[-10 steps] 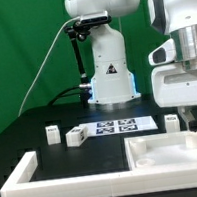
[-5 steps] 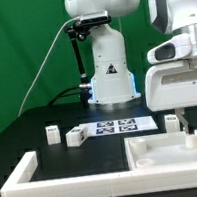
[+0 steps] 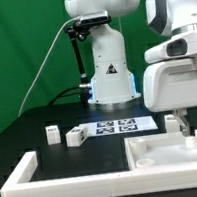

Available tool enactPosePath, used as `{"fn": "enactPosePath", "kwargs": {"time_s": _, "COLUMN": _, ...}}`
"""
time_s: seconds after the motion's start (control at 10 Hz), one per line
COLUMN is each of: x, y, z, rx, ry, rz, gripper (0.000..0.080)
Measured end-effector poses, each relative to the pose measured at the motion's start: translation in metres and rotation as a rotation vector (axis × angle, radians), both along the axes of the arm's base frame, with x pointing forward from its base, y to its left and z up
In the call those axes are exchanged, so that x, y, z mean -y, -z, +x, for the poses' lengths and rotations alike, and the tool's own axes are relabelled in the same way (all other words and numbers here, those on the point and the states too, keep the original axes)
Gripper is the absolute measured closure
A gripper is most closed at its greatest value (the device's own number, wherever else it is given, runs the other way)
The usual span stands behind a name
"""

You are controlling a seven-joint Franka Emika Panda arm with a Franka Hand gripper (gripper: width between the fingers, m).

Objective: Assemble one leg

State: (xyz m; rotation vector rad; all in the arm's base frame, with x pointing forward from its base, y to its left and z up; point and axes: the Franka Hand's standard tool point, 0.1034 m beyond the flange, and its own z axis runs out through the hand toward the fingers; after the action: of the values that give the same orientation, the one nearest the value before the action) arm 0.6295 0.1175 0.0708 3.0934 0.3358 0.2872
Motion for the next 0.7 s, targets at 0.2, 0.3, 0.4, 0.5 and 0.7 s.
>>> {"fn": "enactPosePath", "kwargs": {"time_s": 0.2, "x": 0.0002, "y": 0.0, "z": 0.0, "rx": 0.0, "ry": 0.003, "rz": 0.001, "gripper": 0.0415}}
{"fn": "enactPosePath", "kwargs": {"time_s": 0.3, "x": -0.0001, "y": 0.0002, "z": -0.0002, "rx": -0.001, "ry": 0.039, "rz": 0.008, "gripper": 0.0508}}
{"fn": "enactPosePath", "kwargs": {"time_s": 0.4, "x": 0.0, "y": 0.0003, "z": -0.0002, "rx": -0.001, "ry": 0.039, "rz": 0.008, "gripper": 0.0508}}
{"fn": "enactPosePath", "kwargs": {"time_s": 0.5, "x": 0.0001, "y": 0.0006, "z": -0.0003, "rx": -0.002, "ry": 0.061, "rz": 0.014, "gripper": 0.0508}}
{"fn": "enactPosePath", "kwargs": {"time_s": 0.7, "x": 0.0006, "y": 0.0024, "z": -0.0014, "rx": -0.009, "ry": 0.344, "rz": 0.084, "gripper": 0.0508}}
